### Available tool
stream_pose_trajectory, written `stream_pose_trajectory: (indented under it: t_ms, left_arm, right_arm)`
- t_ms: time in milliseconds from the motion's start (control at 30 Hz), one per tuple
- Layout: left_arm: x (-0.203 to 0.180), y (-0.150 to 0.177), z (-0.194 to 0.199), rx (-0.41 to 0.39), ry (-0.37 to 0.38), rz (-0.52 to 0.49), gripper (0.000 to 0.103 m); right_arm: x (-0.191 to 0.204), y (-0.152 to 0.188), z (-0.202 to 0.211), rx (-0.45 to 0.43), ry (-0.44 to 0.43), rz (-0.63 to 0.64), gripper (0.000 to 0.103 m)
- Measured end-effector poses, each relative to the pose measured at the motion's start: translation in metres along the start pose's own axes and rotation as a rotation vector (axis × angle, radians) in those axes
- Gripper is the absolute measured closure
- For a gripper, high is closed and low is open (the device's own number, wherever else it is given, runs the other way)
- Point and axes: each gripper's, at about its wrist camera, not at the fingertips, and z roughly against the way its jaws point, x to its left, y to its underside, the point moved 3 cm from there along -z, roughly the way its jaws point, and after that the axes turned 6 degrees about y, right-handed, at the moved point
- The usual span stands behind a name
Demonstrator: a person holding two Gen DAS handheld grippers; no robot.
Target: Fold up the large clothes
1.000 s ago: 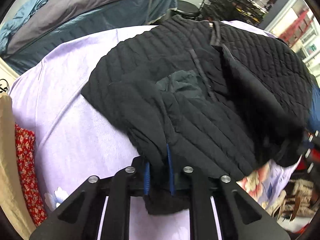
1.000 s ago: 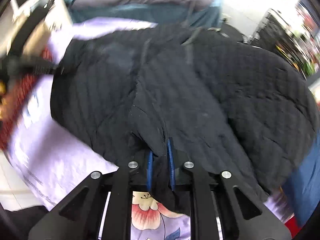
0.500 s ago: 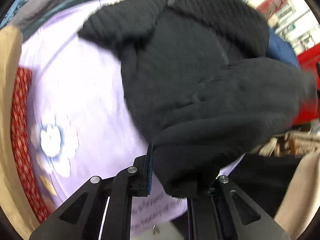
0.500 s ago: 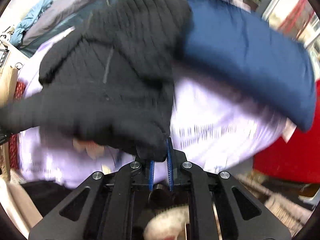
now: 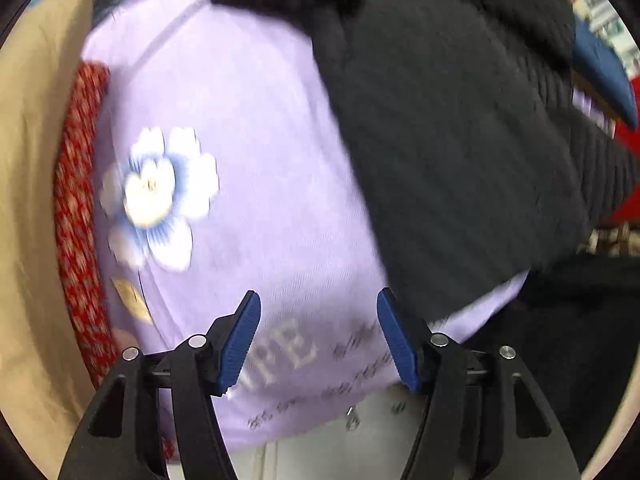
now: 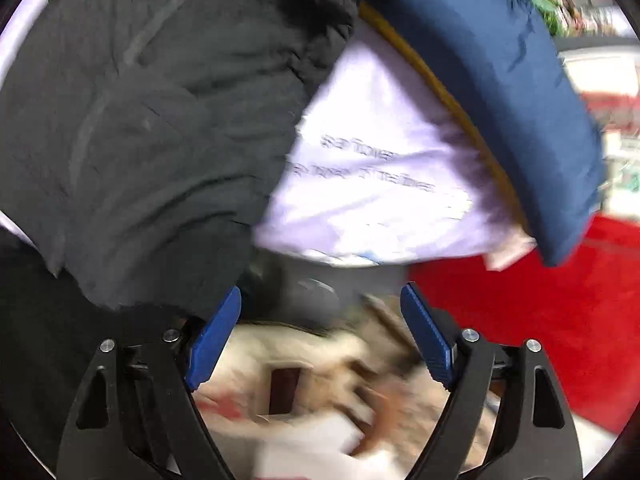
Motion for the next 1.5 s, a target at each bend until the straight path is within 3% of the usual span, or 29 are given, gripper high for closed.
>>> stream_pose_trajectory:
  t_ms: [100, 167, 267, 333, 600, 667, 767, 833, 967, 1167, 1500]
  left_arm:
    - [-0.019, -0.03, 0.015, -0.09, 0.018, -0.009, 0.031]
    - [-0.041, -0.041, 0.021, -0.126, 0.029, -0.037, 0.03]
    - [-0.064, -0.06, 0.014, -0.155, 0.04, -0.078, 0.03]
    - [-0.076, -0.069, 0.006, -0.153, 0.019, -0.086, 0.03]
    - [-0.116, -0.104, -0.042, -0.118, -0.022, -0.127, 0.027]
    - [-0.118, -0.107, -0.057, -0.087, -0.021, -0.134, 0.026]
    - [-0.115, -0.106, -0.086, -0.009, -0.027, -0.121, 0.023]
    - [-0.108, -0.102, -0.104, 0.028, -0.034, -0.105, 0.02]
    - [-0.1, -0.097, -0.115, 0.01, -0.005, -0.078, 0.006]
    - [-0.108, -0.095, -0.13, 0.007, -0.086, -0.114, 0.005]
    - [-0.126, -0.091, -0.134, -0.027, -0.103, -0.135, 0.005]
  right_arm:
    - [-0.016, -0.003, 0.021, 0.017, 0.081, 0.058, 0.022]
    - [-0.033, -0.015, 0.04, -0.053, 0.05, -0.026, 0.022]
    - [-0.052, -0.036, 0.075, -0.234, -0.251, -0.246, 0.02]
    - [-0.043, -0.047, 0.079, -0.28, -0.327, -0.277, 0.018]
    - [0.068, -0.099, 0.03, -0.14, -0.451, -0.154, 0.018]
    - [0.086, -0.104, 0.016, -0.11, -0.451, -0.146, 0.018]
    - [0.114, -0.102, -0.029, 0.028, -0.34, -0.072, 0.018]
    - [0.123, -0.098, -0.046, 0.059, -0.313, -0.076, 0.015]
    - [0.134, -0.093, -0.065, 0.074, -0.316, -0.131, 0.006]
    - [0.136, -0.089, -0.068, 0.072, -0.317, -0.157, 0.005]
    - [0.117, -0.116, -0.099, 0.14, -0.329, -0.152, 0.005]
